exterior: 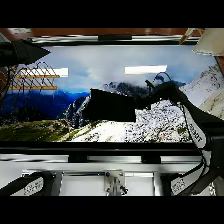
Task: Fold the shirts.
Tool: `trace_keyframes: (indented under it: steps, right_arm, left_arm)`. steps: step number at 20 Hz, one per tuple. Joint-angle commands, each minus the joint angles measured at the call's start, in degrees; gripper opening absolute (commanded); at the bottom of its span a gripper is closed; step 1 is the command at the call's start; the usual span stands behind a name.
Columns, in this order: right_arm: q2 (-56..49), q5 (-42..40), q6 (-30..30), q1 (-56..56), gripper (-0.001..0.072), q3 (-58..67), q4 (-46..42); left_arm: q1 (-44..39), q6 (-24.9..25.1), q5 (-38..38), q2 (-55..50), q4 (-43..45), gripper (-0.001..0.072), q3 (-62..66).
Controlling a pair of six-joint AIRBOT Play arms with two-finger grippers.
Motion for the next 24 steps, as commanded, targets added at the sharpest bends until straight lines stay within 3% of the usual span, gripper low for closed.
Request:
trace_keyframes:
  steps: [1, 6, 11, 15, 21, 24]
  right_arm:
    - [-0.28, 5.40, -5.55, -0.31, 0.0057, 8.52, 2.19]
    - [-0.83, 23.26, -0.59, -4.13, 0.0057, 18.93, 1.25]
    - [-2.95, 25.05, 4.81, -16.44, 0.0057, 22.32, -0.55]
    - [-2.89, 21.03, 9.49, -26.97, 0.0057, 22.32, -4.48]
    - [-3.17, 5.99, 39.54, -32.61, 0.0058, 22.25, -34.32]
    - [-3.30, -3.87, 46.05, -32.57, 0.0058, 22.25, -38.36]
  left_arm:
    - [-0.07, -0.28, 0.02, 0.02, 0.02, 0.0028, -0.02]
    - [-0.11, -0.33, -0.07, 0.02, 0.02, 0.0028, -0.02]
    - [-3.69, -0.31, -0.15, 0.02, 0.04, 0.0028, -1.51]
    - [-7.82, -0.31, -0.13, -0.09, 0.07, 0.0028, -3.17]
    - [-10.05, -0.31, 0.00, -0.11, 0.04, 0.0028, -3.15]
    - [-10.03, -0.28, -0.09, -0.13, 0.04, 0.0028, -3.15]
